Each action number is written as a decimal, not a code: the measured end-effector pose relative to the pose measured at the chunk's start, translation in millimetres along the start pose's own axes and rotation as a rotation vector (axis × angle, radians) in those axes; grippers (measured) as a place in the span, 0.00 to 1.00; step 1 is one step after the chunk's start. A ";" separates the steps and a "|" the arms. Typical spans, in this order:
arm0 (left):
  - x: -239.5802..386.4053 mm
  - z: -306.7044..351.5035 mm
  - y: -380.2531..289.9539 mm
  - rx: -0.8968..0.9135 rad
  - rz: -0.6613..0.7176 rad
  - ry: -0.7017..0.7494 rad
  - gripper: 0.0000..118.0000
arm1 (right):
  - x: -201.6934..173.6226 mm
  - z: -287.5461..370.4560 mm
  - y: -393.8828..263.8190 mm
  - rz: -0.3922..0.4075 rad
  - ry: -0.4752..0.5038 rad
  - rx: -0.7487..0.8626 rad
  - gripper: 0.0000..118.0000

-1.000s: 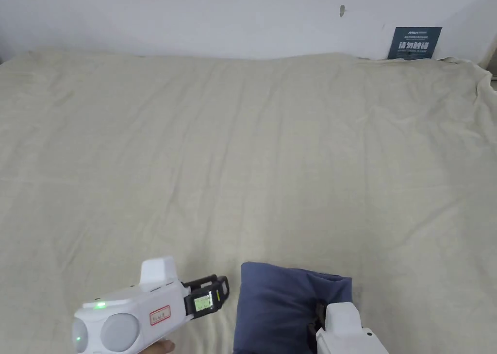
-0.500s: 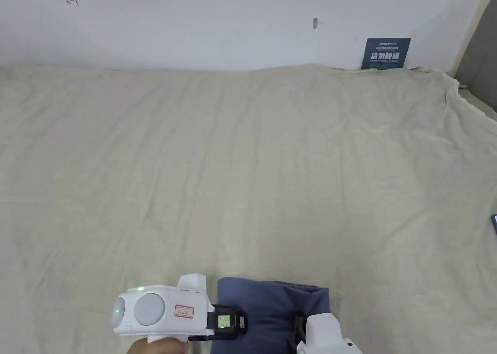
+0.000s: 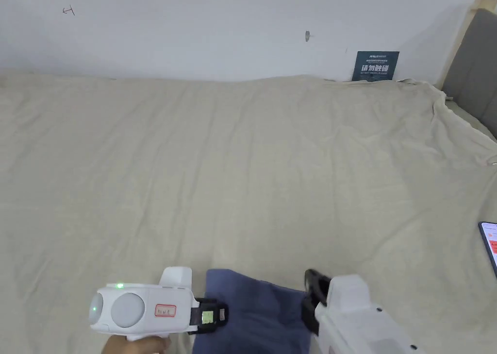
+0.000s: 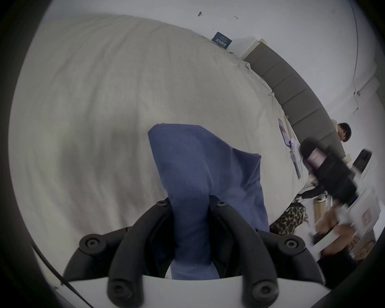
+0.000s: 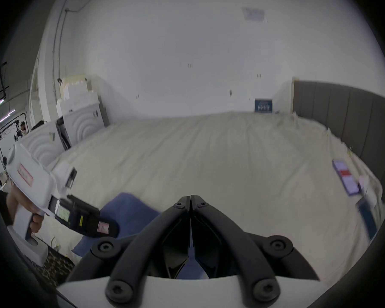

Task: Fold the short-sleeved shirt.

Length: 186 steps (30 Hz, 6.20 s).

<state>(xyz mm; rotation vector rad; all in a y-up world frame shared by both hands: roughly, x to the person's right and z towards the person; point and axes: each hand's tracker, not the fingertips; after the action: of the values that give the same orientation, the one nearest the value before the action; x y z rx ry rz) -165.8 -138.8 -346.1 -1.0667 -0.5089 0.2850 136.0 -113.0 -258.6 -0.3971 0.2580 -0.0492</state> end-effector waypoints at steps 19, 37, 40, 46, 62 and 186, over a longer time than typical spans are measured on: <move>-230.9 192.2 61.9 0.075 0.107 0.489 0.19 | 0.2 39.2 96.7 0.059 -0.124 0.184 0.00; -320.1 167.4 54.3 0.081 0.317 0.684 0.58 | 7.9 18.5 103.3 0.065 -0.192 0.131 0.00; -301.7 181.4 49.4 0.159 0.281 0.728 0.91 | 11.5 24.7 108.1 0.060 -0.184 0.142 0.00; -202.4 223.1 45.2 0.512 0.123 0.846 0.91 | 12.7 47.1 121.7 0.086 -0.189 0.187 0.00; 31.1 235.7 12.1 1.073 -0.093 0.662 0.69 | 31.0 102.6 149.1 0.096 -0.239 0.342 0.00; 108.6 182.1 -8.1 1.177 -0.299 0.546 1.00 | 20.7 131.2 145.9 0.039 -0.262 0.423 1.00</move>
<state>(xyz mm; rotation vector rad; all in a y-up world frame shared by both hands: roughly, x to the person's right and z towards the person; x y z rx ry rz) -169.6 45.5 -241.0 0.1070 0.0471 -0.0096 189.4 68.7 -203.4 0.0244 -0.0066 -0.0120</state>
